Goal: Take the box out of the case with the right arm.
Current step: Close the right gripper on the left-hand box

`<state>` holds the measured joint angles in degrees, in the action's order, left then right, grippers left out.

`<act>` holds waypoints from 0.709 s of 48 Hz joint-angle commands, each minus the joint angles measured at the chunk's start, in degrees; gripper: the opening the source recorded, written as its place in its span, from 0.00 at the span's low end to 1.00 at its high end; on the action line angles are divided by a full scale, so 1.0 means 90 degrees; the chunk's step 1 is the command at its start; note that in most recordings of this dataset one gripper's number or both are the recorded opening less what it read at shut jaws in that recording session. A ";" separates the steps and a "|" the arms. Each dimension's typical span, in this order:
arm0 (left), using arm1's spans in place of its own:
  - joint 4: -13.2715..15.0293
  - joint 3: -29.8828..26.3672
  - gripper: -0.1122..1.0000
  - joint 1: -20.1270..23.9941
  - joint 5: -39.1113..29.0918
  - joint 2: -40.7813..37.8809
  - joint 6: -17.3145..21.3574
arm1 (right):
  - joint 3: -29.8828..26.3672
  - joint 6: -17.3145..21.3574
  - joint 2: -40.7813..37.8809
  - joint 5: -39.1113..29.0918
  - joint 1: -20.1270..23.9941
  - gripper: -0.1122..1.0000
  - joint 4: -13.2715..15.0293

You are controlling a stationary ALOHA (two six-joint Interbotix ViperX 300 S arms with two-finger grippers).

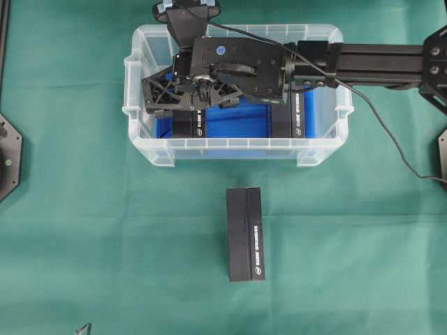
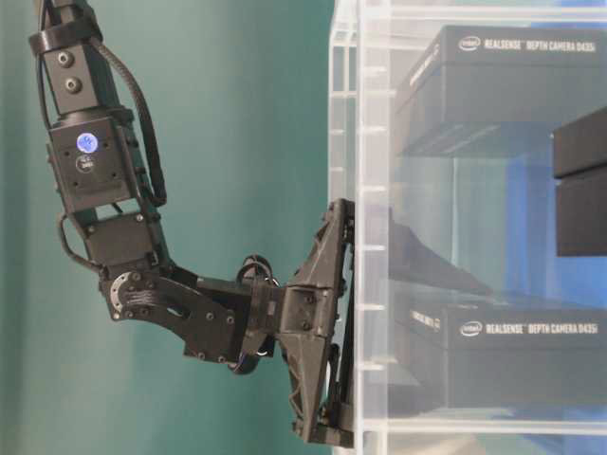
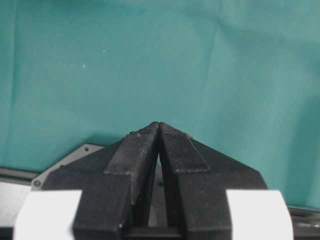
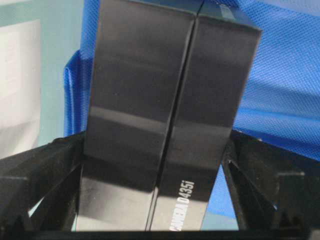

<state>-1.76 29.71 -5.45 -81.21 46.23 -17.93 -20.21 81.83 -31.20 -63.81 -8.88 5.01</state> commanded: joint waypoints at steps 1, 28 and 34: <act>0.0000 -0.0166 0.12 0.0010 0.0020 -0.0029 0.0000 | -0.0068 0.0049 0.0137 0.0039 -0.0010 0.96 -0.0020; 0.0000 -0.0166 0.12 0.0010 0.0020 -0.0020 0.0000 | -0.0176 0.0107 0.0078 0.0049 0.0000 0.74 -0.0156; 0.0000 -0.0166 0.12 0.0020 0.0020 -0.0029 0.0000 | -0.0234 0.0107 0.0078 0.0039 0.0010 0.73 -0.0146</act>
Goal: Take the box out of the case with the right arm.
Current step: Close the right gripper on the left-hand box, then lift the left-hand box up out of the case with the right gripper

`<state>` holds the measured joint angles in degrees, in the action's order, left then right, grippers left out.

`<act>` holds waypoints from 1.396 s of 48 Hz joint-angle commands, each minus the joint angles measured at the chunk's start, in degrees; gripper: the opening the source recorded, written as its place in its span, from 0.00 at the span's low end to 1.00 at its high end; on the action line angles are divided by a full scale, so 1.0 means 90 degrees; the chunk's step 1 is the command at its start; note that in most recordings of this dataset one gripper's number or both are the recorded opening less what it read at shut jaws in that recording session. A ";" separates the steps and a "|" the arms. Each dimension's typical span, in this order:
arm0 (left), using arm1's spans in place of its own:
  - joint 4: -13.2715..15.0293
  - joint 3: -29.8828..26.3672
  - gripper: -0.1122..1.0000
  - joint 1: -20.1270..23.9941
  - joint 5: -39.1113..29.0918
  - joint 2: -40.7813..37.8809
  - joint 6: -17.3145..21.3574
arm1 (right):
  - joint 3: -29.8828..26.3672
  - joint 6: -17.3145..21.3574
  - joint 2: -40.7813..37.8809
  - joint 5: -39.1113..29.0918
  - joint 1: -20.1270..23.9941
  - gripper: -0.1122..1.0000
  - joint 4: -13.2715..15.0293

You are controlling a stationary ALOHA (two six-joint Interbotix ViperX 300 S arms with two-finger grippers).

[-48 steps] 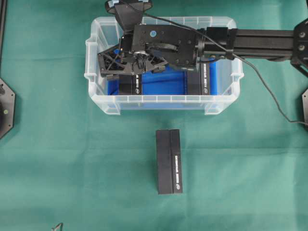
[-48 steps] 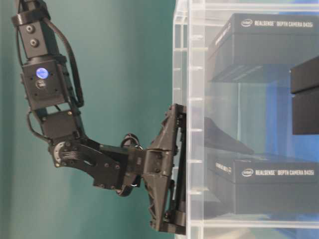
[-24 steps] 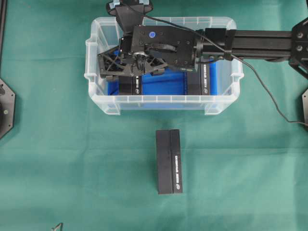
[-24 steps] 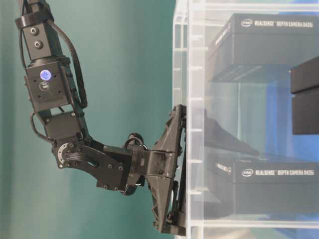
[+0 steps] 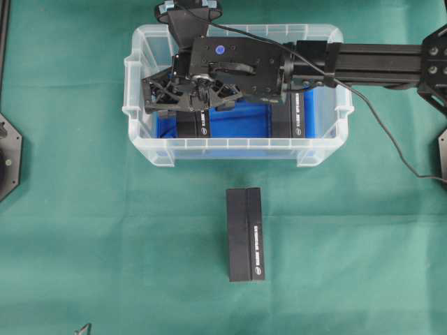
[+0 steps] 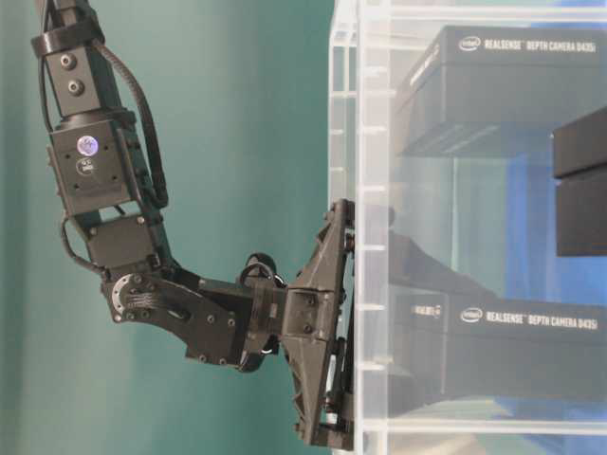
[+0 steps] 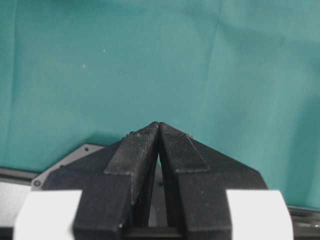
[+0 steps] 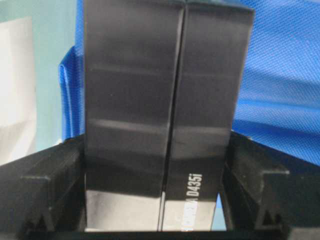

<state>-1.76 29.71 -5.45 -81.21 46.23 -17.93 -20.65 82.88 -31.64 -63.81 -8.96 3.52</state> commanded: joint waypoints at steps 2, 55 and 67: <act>0.0000 -0.0166 0.12 0.0020 0.0020 -0.0029 0.0000 | -0.0205 -0.0010 0.0117 0.0029 0.0020 0.73 0.0020; 0.0000 -0.0166 0.12 0.0020 0.0020 0.0049 0.0010 | -0.3320 0.0000 0.0400 -0.3369 0.0186 0.71 0.0479; 0.0000 -0.0156 0.12 0.0010 0.0020 0.0049 0.0000 | -0.3799 0.0088 0.0400 -0.3838 0.0273 0.71 0.0566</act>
